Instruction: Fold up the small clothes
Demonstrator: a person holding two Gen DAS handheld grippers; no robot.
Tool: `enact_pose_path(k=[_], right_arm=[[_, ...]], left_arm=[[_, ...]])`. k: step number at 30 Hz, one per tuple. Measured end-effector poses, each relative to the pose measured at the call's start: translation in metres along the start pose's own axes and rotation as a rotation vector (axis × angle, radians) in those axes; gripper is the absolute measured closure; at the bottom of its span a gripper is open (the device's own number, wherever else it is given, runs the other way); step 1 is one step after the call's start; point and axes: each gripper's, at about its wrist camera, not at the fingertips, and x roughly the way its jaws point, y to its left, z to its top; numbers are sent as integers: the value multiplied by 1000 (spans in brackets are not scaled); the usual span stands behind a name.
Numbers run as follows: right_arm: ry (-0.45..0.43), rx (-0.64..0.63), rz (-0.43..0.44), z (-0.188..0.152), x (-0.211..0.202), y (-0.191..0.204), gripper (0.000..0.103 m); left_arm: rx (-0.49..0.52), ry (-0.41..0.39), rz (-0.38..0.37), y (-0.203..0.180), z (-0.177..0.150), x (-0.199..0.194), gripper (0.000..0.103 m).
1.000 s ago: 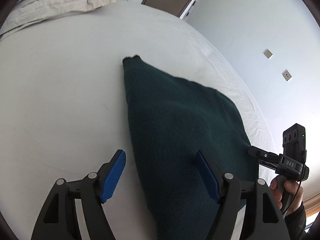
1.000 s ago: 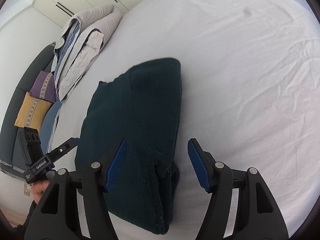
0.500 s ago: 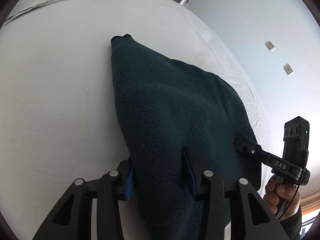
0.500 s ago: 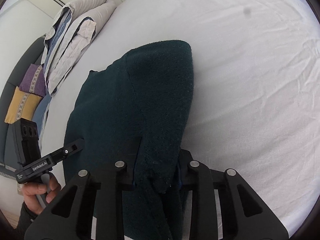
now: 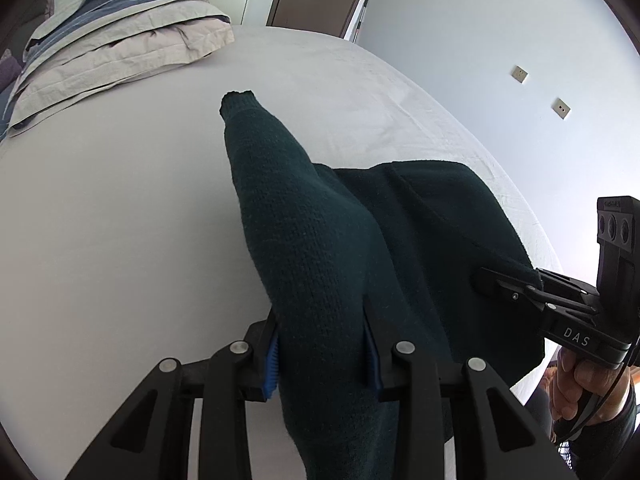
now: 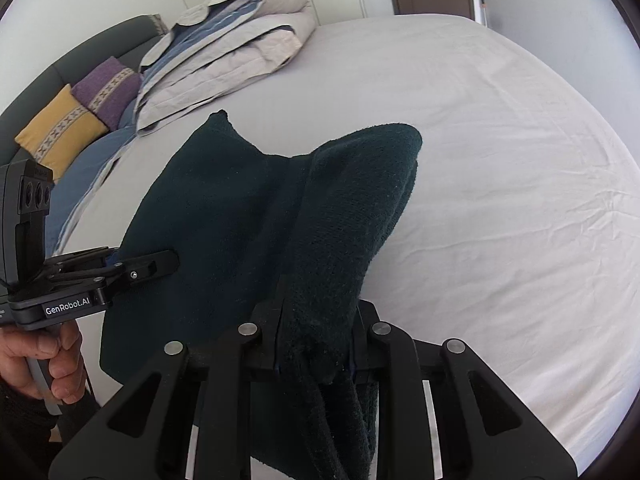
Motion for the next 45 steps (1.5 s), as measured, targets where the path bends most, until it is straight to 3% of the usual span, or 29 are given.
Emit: enact_pose_path(k=[5, 11, 16, 18, 20, 23, 27, 32, 36, 39, 40, 42, 45], right_arm=[[30, -26, 75, -39, -4, 56, 83], [82, -10, 132, -76, 13, 85, 83], [141, 125, 156, -98, 47, 53, 81], [148, 198, 201, -107, 56, 35, 77], [135, 231, 233, -116, 63, 21, 65], [107, 265, 253, -120, 62, 15, 63], [73, 285, 213, -131, 42, 14, 61], [-32, 294, 209, -146, -11, 8, 61], [-101, 210, 120, -152, -48, 20, 61], [-152, 119, 36, -147, -72, 37, 61], [-175, 91, 1, -148, -85, 42, 60], [-231, 44, -50, -144, -102, 58, 54], [-363, -8, -122, -148, -142, 74, 27]], left_arm=[[-17, -3, 38, 28, -44, -37, 67], [-99, 21, 28, 76, -82, -35, 67], [-180, 36, -10, 110, -104, -12, 58], [-188, 15, -18, 114, -109, -12, 52], [-191, 2, -5, 116, -113, -11, 42], [-242, -4, -29, 122, -116, -11, 36], [-247, -17, -19, 122, -119, -14, 36], [-233, -66, 31, 108, -121, -33, 37], [-205, -130, 70, 95, -127, -57, 37], [-142, -205, 145, 79, -131, -81, 24], [-109, -245, 194, 70, -132, -91, 15], [-54, -341, 282, 52, -137, -115, 1], [0, -462, 356, 36, -133, -148, 0]])
